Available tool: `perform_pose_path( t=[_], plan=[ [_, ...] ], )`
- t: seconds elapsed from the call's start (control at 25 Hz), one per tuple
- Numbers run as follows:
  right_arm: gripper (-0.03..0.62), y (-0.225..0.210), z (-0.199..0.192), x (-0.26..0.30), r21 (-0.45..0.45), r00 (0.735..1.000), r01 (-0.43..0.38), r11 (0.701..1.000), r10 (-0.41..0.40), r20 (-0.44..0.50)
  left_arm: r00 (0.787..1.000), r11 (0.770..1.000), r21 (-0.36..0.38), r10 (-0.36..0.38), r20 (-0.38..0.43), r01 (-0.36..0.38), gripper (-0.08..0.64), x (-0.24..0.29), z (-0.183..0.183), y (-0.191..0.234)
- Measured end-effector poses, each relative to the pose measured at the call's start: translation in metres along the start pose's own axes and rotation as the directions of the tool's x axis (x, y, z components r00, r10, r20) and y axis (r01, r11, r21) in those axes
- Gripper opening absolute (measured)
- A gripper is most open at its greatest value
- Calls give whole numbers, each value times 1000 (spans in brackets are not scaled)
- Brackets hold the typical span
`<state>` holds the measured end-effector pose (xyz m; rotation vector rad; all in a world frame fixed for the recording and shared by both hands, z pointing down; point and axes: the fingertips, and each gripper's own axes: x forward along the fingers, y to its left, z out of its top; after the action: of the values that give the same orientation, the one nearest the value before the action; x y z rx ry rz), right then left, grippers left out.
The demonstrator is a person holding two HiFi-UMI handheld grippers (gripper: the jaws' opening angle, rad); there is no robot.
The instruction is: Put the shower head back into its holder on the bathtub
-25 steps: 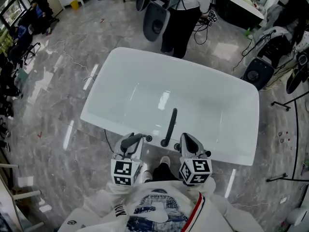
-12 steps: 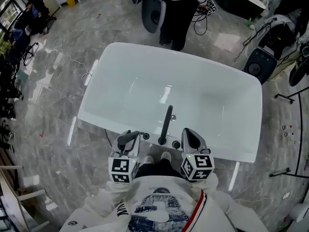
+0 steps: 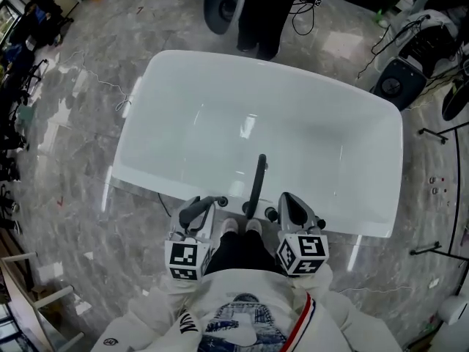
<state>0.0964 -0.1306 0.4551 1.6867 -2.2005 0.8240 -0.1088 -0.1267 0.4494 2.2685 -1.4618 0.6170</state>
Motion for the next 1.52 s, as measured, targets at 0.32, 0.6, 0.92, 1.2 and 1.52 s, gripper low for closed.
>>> perform_pose_path(
  t=[0.32,0.6,0.92,1.2,1.52],
  plan=[
    [6,-9,-23,11,17,998,47,999,-47,-33,999,1000,-5,-19,-38,19,140,13,-27,8],
    [6,-19,-39,17,34,996,78,996,-77,-48,998,999,-20,-32,-46,31,140,25,-41,6],
    [6,-14,-50,26,25,996,80,996,-79,-40,998,999,-7,-43,-49,42,140,33,-51,7],
    [6,-22,-67,33,22,994,96,995,-94,-54,996,998,4,-59,-69,59,140,42,-76,6],
    [6,-28,-84,40,21,991,125,992,-124,-49,995,998,-11,-59,-83,58,140,52,-95,9]
  ],
)
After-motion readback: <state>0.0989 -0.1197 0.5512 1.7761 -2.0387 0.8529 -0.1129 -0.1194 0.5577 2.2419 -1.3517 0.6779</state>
